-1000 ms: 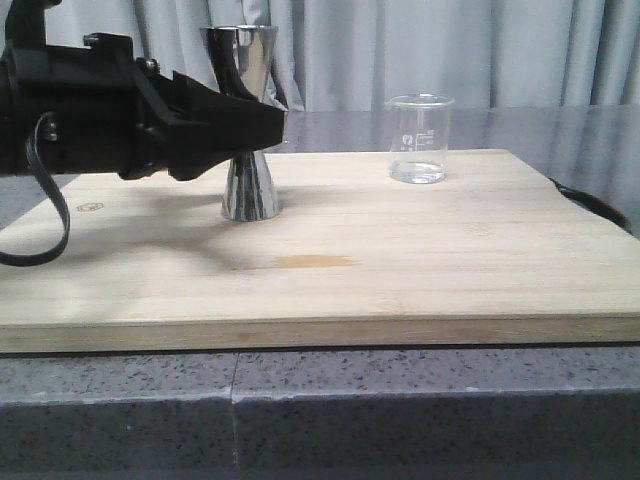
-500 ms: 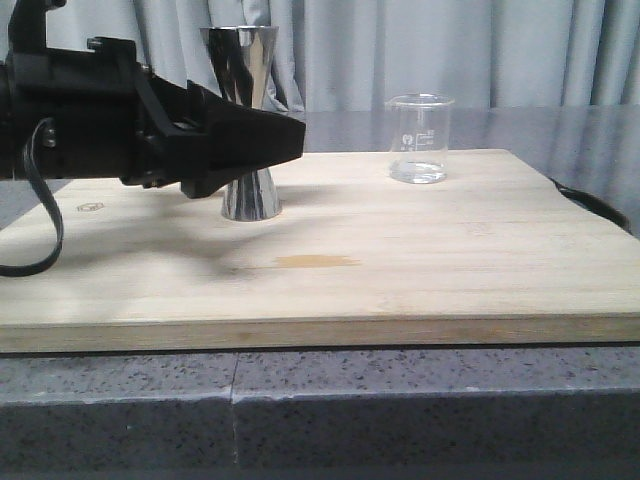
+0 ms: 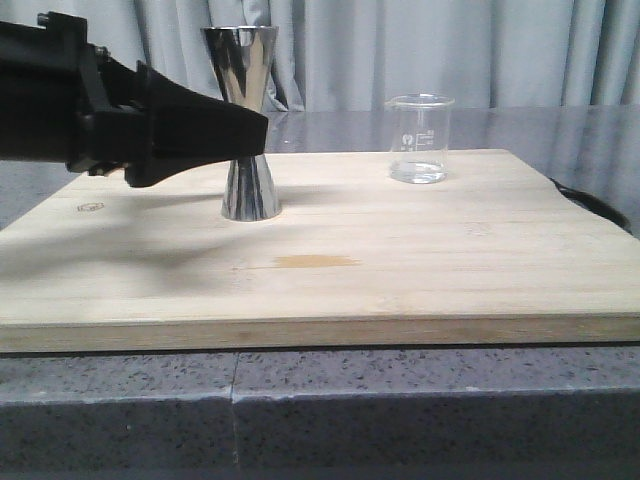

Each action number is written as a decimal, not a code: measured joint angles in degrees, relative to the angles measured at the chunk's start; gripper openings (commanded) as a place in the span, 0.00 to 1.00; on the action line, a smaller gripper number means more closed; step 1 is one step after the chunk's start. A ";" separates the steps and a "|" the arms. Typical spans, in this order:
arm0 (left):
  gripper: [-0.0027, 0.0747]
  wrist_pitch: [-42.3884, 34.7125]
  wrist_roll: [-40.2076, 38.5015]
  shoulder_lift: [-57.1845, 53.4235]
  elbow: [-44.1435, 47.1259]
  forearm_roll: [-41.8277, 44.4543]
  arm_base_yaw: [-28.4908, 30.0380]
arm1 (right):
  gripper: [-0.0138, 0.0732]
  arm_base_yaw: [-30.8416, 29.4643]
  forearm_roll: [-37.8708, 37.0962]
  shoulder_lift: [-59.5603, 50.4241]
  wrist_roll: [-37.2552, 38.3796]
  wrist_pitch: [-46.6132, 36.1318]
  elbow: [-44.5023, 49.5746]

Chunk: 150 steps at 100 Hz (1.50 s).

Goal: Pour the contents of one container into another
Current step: 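Open the left gripper and raise it away from the jigger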

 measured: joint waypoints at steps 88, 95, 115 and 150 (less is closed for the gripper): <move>0.56 24.50 -11.60 -34.64 -7.38 -15.92 29.62 | 0.78 0.00 2.68 -9.86 0.00 -60.68 -0.38; 0.56 24.61 -11.68 -35.51 -9.16 -16.34 31.84 | 0.74 0.00 3.19 -13.85 0.00 -64.26 -0.38; 0.56 24.84 -11.68 -41.43 -11.42 -11.52 32.68 | 0.73 0.00 3.56 -27.49 0.00 -65.37 1.69; 0.56 29.36 -13.41 -60.75 -7.02 -5.28 31.47 | 0.73 0.00 3.56 -52.40 0.00 -65.37 17.27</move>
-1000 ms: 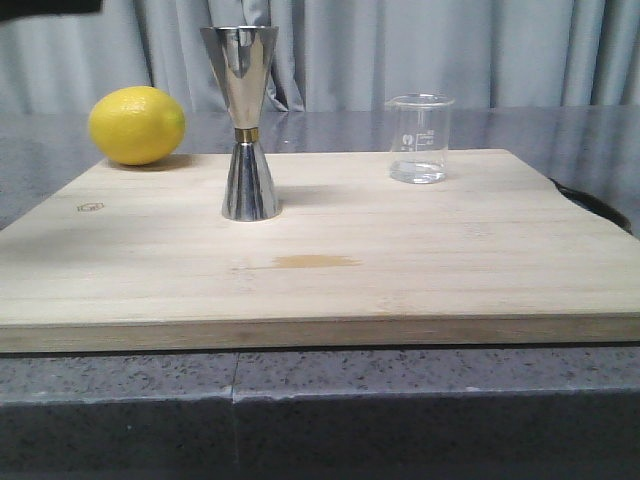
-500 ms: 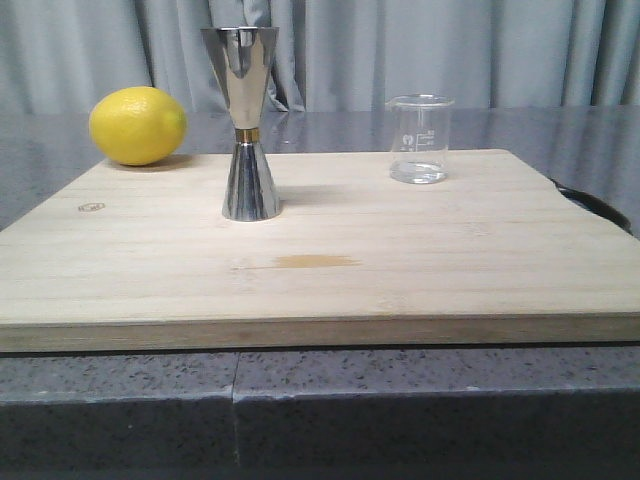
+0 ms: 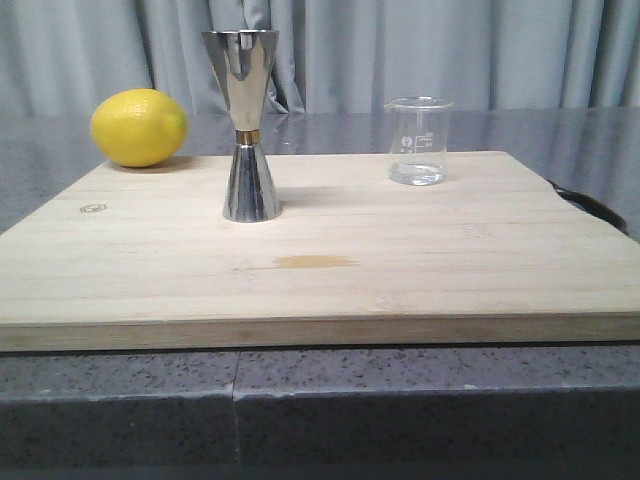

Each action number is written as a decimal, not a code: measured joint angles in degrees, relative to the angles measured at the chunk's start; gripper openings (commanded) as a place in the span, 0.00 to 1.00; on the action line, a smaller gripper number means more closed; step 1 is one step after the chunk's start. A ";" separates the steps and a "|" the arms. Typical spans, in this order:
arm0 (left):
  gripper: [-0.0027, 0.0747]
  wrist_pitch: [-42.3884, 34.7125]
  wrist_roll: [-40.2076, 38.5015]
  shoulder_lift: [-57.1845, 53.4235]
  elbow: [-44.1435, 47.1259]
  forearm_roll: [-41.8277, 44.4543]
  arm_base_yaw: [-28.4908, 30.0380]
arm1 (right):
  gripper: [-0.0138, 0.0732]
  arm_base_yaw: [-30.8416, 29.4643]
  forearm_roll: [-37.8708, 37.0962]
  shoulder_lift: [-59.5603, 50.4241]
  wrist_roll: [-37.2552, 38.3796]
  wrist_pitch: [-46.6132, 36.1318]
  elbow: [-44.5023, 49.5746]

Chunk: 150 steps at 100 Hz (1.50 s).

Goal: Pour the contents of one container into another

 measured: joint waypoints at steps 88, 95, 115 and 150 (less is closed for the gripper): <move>0.01 -10.66 -11.34 -24.05 39.07 6.17 -6.58 | 0.08 0.00 0.00 -23.80 0.00 5.67 31.33; 0.01 -10.66 -11.45 -24.05 39.07 6.80 -7.90 | 0.08 0.00 0.00 -23.80 0.00 4.87 31.33; 0.01 -10.99 -11.57 -24.15 39.07 7.35 -8.57 | 0.08 0.00 0.00 -23.85 0.10 2.96 31.33; 0.01 -10.99 -11.69 -24.15 39.07 7.40 -8.57 | 0.07 0.00 0.00 -23.85 0.07 2.68 31.33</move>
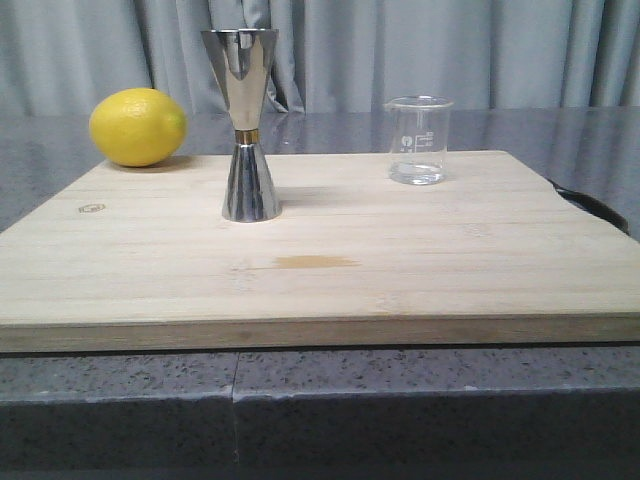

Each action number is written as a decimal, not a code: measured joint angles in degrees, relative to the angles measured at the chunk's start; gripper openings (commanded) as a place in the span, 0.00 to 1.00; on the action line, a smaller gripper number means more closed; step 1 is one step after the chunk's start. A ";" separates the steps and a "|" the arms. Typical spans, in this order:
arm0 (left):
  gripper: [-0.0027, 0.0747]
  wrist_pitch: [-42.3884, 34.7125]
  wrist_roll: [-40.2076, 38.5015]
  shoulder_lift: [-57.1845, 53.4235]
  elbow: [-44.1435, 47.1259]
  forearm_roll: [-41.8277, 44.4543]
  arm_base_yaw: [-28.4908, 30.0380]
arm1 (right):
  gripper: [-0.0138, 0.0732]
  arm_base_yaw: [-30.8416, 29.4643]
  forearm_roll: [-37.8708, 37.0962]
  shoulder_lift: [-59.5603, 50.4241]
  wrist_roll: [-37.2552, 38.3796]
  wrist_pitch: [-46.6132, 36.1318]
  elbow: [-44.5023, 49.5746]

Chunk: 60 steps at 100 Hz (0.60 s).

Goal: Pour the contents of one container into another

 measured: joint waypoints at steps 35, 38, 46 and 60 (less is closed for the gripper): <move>0.01 0.00 0.00 0.00 0.00 0.09 0.00 | 0.07 0.00 0.00 0.00 0.00 -0.04 0.00; 0.01 0.00 0.00 0.00 0.00 0.23 0.00 | 0.07 0.00 0.00 0.00 0.00 -0.04 0.00; 0.01 0.34 0.00 0.00 0.00 1.57 0.00 | 0.07 0.00 0.00 0.00 0.00 -0.04 0.00; 0.01 1.57 0.00 0.00 0.00 4.87 0.00 | 0.07 0.00 0.00 0.00 0.00 -0.13 0.00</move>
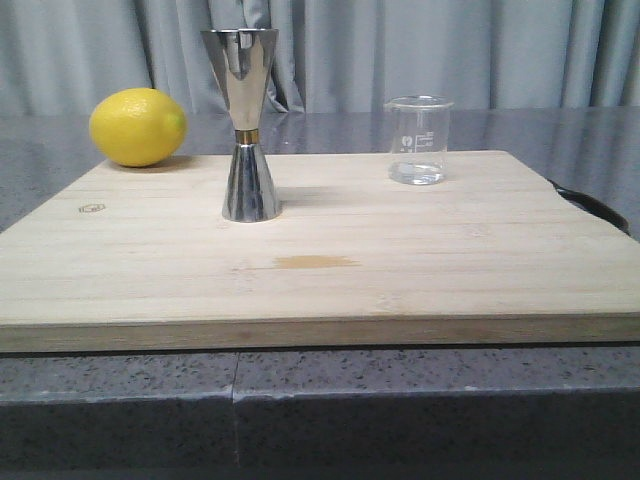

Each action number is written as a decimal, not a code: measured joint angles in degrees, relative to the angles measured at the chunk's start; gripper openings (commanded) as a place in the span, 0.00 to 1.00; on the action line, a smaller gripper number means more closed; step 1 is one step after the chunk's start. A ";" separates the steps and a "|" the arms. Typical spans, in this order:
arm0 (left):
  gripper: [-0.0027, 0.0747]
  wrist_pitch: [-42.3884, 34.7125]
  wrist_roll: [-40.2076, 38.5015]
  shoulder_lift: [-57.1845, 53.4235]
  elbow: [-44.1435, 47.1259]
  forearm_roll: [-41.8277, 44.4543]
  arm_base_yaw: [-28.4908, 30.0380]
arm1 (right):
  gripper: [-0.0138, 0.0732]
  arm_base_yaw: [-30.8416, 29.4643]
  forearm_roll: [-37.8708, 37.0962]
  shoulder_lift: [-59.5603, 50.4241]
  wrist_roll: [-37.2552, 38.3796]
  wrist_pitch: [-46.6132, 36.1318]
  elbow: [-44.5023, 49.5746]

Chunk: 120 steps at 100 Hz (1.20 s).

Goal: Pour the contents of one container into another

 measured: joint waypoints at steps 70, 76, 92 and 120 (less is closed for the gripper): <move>0.01 9.13 33.25 -2.81 2.61 -45.65 0.00 | 0.07 0.00 0.00 0.00 0.00 -0.04 0.00; 0.01 11.50 36.58 -2.81 2.61 -48.06 0.00 | 0.07 0.00 0.00 0.00 0.00 -0.04 0.00; 0.01 18.59 39.37 -2.81 2.61 -50.13 -1.24 | 0.07 0.00 0.00 0.00 0.00 -0.04 0.00; 0.01 27.34 41.54 -2.81 2.61 -54.41 -8.53 | 0.07 0.00 0.00 0.00 0.00 -0.13 0.00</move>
